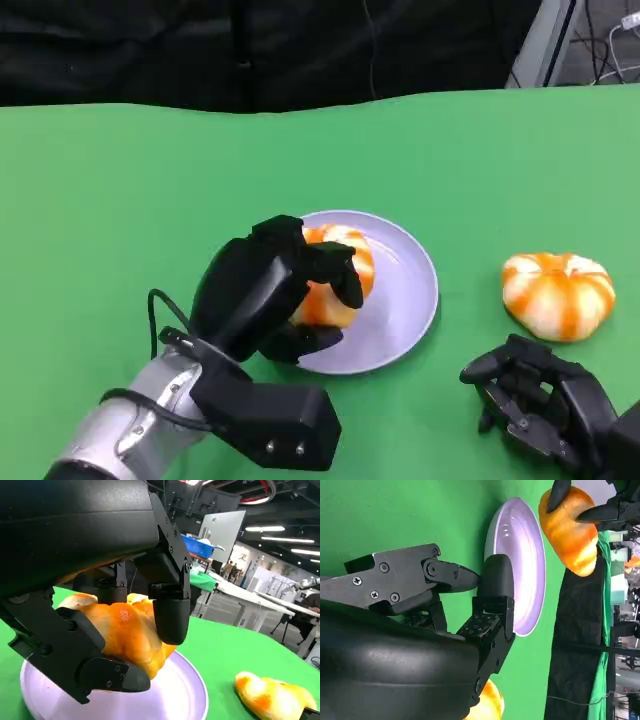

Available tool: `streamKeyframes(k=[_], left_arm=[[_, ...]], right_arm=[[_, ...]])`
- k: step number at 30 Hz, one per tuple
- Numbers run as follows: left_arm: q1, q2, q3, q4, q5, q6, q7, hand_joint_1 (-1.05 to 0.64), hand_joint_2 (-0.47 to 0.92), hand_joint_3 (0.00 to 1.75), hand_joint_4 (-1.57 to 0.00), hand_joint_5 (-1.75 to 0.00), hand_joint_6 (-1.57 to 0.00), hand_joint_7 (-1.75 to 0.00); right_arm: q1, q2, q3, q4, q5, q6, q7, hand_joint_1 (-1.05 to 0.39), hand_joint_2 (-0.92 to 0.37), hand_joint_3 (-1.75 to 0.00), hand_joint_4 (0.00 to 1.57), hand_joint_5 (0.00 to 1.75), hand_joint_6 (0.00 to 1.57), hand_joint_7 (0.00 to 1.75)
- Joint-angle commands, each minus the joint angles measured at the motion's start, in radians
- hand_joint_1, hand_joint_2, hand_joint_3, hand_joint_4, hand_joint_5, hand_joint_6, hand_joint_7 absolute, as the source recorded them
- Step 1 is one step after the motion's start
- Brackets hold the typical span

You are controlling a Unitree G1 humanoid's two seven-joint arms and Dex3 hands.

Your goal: Grasp the bread from the table and place it into the plate.

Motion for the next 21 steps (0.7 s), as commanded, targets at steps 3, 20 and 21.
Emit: streamKeyframes(k=[3, 20, 21], left_arm=[[-0.202, -0.037, -0.028, 0.303, -0.028, -0.075, -0.029, -0.11, 0.88, 0.25, -0.71, -1.52, -0.81, -1.07], [-0.322, -0.042, -0.057, 0.49, -0.027, -0.119, -0.034, -0.11, 0.92, 0.18, -0.68, -1.48, -0.8, -1.0], [-0.324, -0.042, -0.058, 0.494, -0.027, -0.12, -0.033, -0.11, 0.92, 0.18, -0.68, -1.48, -0.8, -1.0]], right_arm=[[0.02, -0.008, 0.004, -0.003, -0.015, -0.008, -0.019, -0.25, -0.92, -0.48, 0.69, 1.75, 0.74, 1.1], [0.02, -0.007, 0.005, -0.007, -0.022, -0.006, -0.031, -0.26, -0.92, -0.47, 0.69, 1.75, 0.75, 1.09], [0.02, -0.007, 0.005, -0.008, -0.022, -0.006, -0.032, -0.26, -0.92, -0.47, 0.69, 1.75, 0.75, 1.09]])
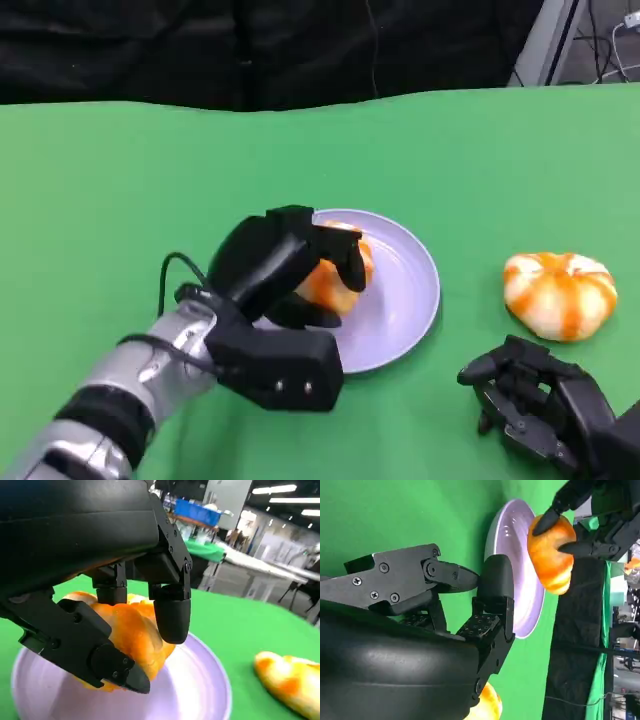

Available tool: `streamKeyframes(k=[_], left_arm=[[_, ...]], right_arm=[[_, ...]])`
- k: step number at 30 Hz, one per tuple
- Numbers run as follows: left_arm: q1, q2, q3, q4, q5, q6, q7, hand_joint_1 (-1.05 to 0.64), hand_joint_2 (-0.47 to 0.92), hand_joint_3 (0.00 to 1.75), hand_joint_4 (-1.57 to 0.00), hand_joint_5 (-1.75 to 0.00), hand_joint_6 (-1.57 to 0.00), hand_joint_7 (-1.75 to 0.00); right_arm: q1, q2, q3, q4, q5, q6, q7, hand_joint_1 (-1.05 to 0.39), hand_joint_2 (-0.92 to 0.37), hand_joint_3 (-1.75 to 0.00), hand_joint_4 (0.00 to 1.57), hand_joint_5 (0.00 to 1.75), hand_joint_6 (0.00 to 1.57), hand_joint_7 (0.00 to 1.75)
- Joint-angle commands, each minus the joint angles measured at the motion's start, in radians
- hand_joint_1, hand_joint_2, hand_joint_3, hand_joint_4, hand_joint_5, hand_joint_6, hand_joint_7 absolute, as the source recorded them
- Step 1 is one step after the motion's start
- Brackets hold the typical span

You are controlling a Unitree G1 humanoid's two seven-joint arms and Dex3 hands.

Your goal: Grasp the bread from the table and place it into the plate.

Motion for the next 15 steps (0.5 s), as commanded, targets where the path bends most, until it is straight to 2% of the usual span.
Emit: streamKeyframes(k=[1, 9, 10, 11, 13, 15], left_arm=[[-0.034, 0.011, -0.007, 0.025, -0.009, -0.007, -0.005, -0.11, 0.92, 0.18, -0.68, -1.48, -0.8, -0.99], [-0.047, 0.008, -0.007, 0.045, -0.017, 0.0, -0.028, -0.11, 0.92, 0.18, -0.67, -1.49, -0.81, -0.97], [-0.056, 0.007, -0.006, 0.056, -0.024, 0.01, -0.063, -0.16, 0.92, 0.14, -0.71, -1.06, -0.83, -0.59], [-0.064, 0.006, -0.008, 0.064, -0.027, 0.019, -0.091, -0.19, 0.92, 0.12, -0.75, -0.83, -0.87, -0.34], [-0.073, 0.006, -0.013, 0.071, -0.028, 0.029, -0.126, -0.23, 0.92, 0.11, -0.82, -0.45, -0.9, -0.08], [-0.075, 0.005, -0.015, 0.071, -0.028, 0.033, -0.14, -0.24, 0.92, 0.1, -0.86, -0.3, -0.89, -0.03]], right_arm=[[0.013, -0.01, -0.002, -0.001, 0.002, 0.009, -0.006, -0.26, -0.92, -0.47, 0.69, 1.75, 0.75, 1.09], [0.014, -0.009, -0.001, -0.002, -0.001, 0.007, -0.009, -0.26, -0.92, -0.47, 0.69, 1.75, 0.75, 1.09], [0.014, -0.008, -0.001, -0.001, 0.0, 0.004, -0.007, -0.25, -0.92, -0.47, 0.68, 1.75, 0.75, 1.09], [0.014, -0.008, -0.001, 0.0, 0.0, 0.002, -0.006, -0.25, -0.92, -0.48, 0.69, 1.75, 0.75, 1.09], [0.014, -0.008, -0.001, -0.001, -0.002, 0.002, -0.01, -0.25, -0.92, -0.48, 0.7, 1.75, 0.75, 1.08], [0.014, -0.008, 0.0, -0.001, -0.005, 0.002, -0.013, -0.26, -0.92, -0.48, 0.69, 1.75, 0.76, 1.08]])
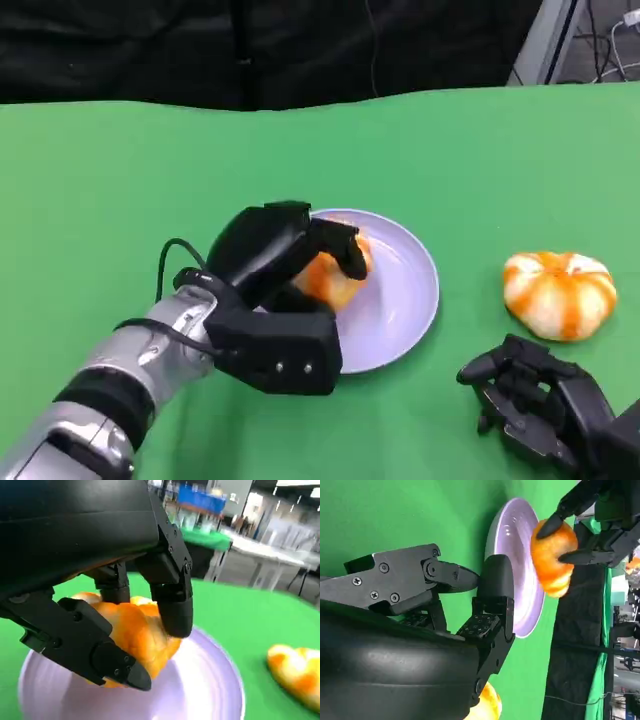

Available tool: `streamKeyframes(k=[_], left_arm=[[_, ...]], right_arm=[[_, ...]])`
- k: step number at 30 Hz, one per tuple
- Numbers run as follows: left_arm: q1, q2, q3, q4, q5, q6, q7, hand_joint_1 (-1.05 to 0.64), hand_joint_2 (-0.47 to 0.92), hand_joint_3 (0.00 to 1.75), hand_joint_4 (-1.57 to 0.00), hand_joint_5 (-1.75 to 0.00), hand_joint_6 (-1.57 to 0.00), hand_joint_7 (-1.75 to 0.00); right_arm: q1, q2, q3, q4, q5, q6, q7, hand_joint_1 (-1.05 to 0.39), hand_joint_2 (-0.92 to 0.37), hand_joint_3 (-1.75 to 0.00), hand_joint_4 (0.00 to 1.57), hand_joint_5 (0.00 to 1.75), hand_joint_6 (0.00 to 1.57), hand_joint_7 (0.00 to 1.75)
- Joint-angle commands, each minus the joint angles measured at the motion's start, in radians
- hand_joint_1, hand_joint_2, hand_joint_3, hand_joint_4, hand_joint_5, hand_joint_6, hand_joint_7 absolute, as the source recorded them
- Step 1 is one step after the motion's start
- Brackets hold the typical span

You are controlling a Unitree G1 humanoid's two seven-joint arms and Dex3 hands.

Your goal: Grasp the bread from the table and place it into the plate.

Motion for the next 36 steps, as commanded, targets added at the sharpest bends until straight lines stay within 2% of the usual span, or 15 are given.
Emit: streamKeyframes(k=[1, 5, 7, 15, 17, 19, 25, 29, 33, 36], left_arm=[[-0.034, 0.009, -0.009, 0.009, -0.01, 0.013, -0.042, -0.25, 0.92, 0.1, -0.87, -0.27, -0.89, -0.01], [-0.04, 0.014, -0.023, 0.013, -0.001, 0.011, -0.054, -0.28, 0.92, 0.11, -0.89, -0.12, -0.85, 0.0], [-0.04, 0.016, -0.029, 0.01, -0.001, 0.016, -0.063, -0.32, 0.92, 0.12, -0.85, -0.07, -0.81, 0.0], [-0.036, 0.016, -0.039, -0.001, -0.005, 0.032, -0.084, -0.39, 0.92, 0.15, -0.84, -0.03, -0.79, 0.0], [-0.033, 0.014, -0.034, -0.005, -0.019, 0.032, -0.117, -0.61, 0.92, 0.3, -0.74, -0.01, -0.68, 0.0], [-0.03, 0.014, -0.031, -0.008, -0.028, 0.031, -0.132, -0.67, 0.92, 0.35, -0.71, -0.01, -0.64, 0.0], [-0.028, 0.016, -0.03, -0.013, -0.034, 0.033, -0.141, -0.69, 0.92, 0.37, -0.7, 0.0, -0.64, 0.0], [-0.019, 0.022, -0.017, -0.051, -0.08, 0.071, -0.276, -0.8, 0.92, 0.58, -0.49, 0.0, -0.49, 0.0], [-0.009, 0.03, -0.011, -0.082, -0.096, 0.088, -0.322, -0.81, 0.92, 0.61, -0.48, 0.0, -0.48, 0.0], [-0.005, 0.041, -0.009, -0.103, -0.114, 0.096, -0.373, -0.88, 0.92, 0.71, -0.41, 0.0, -0.43, 0.0]], right_arm=[[0.013, -0.009, -0.001, 0.004, 0.0, 0.003, -0.009, -0.26, -0.92, -0.47, 0.69, 1.75, 0.76, 1.08], [0.014, -0.01, 0.0, 0.004, -0.004, -0.004, -0.013, -0.26, -0.92, -0.47, 0.69, 1.75, 0.76, 1.07], [0.014, -0.011, 0.001, 0.004, -0.009, -0.006, -0.018, -0.27, -0.92, -0.47, 0.69, 1.75, 0.76, 1.07], [0.015, -0.011, 0.003, 0.001, -0.006, -0.004, -0.018, -0.27, -0.92, -0.47, 0.68, 1.75, 0.76, 1.07], [0.014, -0.012, 0.002, 0.002, -0.003, -0.003, -0.016, -0.27, -0.92, -0.47, 0.67, 1.75, 0.76, 1.06], [0.014, -0.012, 0.002, 0.003, -0.004, -0.004, -0.016, -0.27, -0.92, -0.47, 0.67, 1.75, 0.76, 1.06], [0.014, -0.012, 0.002, 0.003, -0.004, -0.004, -0.016, -0.27, -0.92, -0.47, 0.67, 1.75, 0.76, 1.06], [0.016, -0.009, 0.0, -0.002, 0.009, 0.002, -0.003, -0.24, -0.92, -0.48, 0.67, 1.75, 0.76, 1.06], [0.016, -0.009, -0.001, -0.001, 0.01, 0.003, 0.0, -0.24, -0.92, -0.49, 0.67, 1.75, 0.76, 1.06], [0.014, -0.01, -0.002, 0.003, 0.009, 0.002, -0.001, -0.24, -0.92, -0.49, 0.66, 1.75, 0.76, 1.05]])
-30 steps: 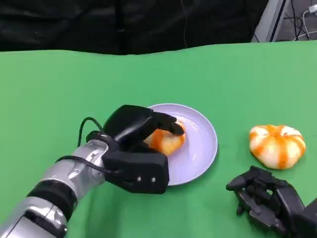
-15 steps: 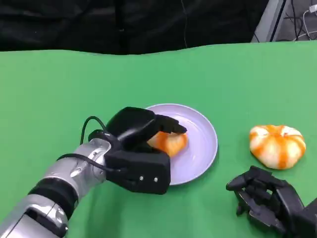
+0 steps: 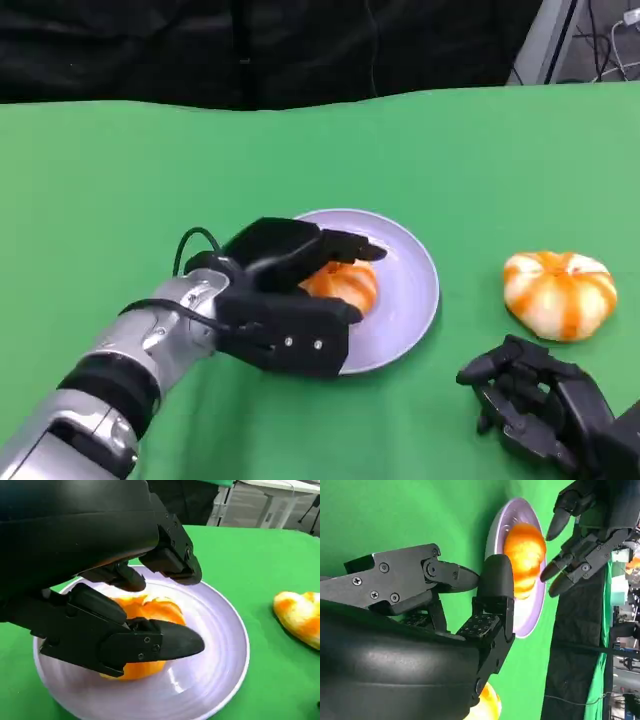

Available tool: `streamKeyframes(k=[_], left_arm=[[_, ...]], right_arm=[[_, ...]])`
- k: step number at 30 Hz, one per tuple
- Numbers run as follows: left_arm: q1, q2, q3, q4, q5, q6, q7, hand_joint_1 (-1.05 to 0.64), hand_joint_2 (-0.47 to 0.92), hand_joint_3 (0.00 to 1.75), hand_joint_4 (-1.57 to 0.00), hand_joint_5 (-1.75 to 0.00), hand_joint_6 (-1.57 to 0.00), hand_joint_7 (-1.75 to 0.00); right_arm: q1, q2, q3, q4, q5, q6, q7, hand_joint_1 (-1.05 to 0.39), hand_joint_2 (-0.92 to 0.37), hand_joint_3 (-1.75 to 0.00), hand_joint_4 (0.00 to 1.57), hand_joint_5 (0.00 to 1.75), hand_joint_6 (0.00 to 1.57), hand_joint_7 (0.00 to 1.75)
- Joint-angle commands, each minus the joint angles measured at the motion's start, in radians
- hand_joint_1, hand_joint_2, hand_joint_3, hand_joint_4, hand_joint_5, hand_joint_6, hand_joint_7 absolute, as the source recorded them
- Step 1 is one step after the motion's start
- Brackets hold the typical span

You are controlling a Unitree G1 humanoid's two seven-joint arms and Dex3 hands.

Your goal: Grasp the bread from the table and place it into the plate.

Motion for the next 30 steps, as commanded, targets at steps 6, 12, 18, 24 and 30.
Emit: streamKeyframes(k=[6, 12, 18, 24, 30], left_arm=[[0.018, 0.036, 0.013, -0.046, -0.032, 0.026, -0.08, -0.9, 0.92, 0.74, -0.4, 0.0, -0.42, 0.0], [0.021, 0.037, 0.013, -0.052, -0.033, 0.03, -0.083, -0.9, 0.92, 0.74, -0.4, 0.0, -0.42, 0.0], [0.021, 0.037, 0.013, -0.053, -0.033, 0.03, -0.084, -0.9, 0.92, 0.74, -0.4, 0.0, -0.42, 0.0], [0.023, 0.039, 0.016, -0.053, -0.039, 0.025, -0.086, -0.9, 0.92, 0.74, -0.4, 0.0, -0.41, 0.0], [0.117, 0.057, 0.113, -0.156, -0.176, -0.054, -0.094, -0.9, 0.92, 0.75, -0.46, -0.03, -0.43, -0.01]], right_arm=[[0.01, -0.01, -0.005, 0.005, 0.008, 0.008, 0.0, -0.24, -0.92, -0.49, 0.67, 1.75, 0.76, 1.05], [0.01, -0.01, -0.005, 0.005, 0.008, 0.008, 0.0, -0.24, -0.92, -0.49, 0.67, 1.75, 0.76, 1.04], [0.01, -0.01, -0.005, 0.005, 0.008, 0.008, 0.0, -0.24, -0.92, -0.49, 0.67, 1.75, 0.77, 1.04], [0.007, -0.011, -0.005, 0.008, 0.007, 0.008, 0.0, -0.24, -0.92, -0.49, 0.67, 1.75, 0.77, 1.04], [-0.001, -0.019, -0.013, 0.023, 0.019, 0.018, 0.022, -0.24, -0.92, -0.47, 0.69, 1.75, 0.76, 1.04]])
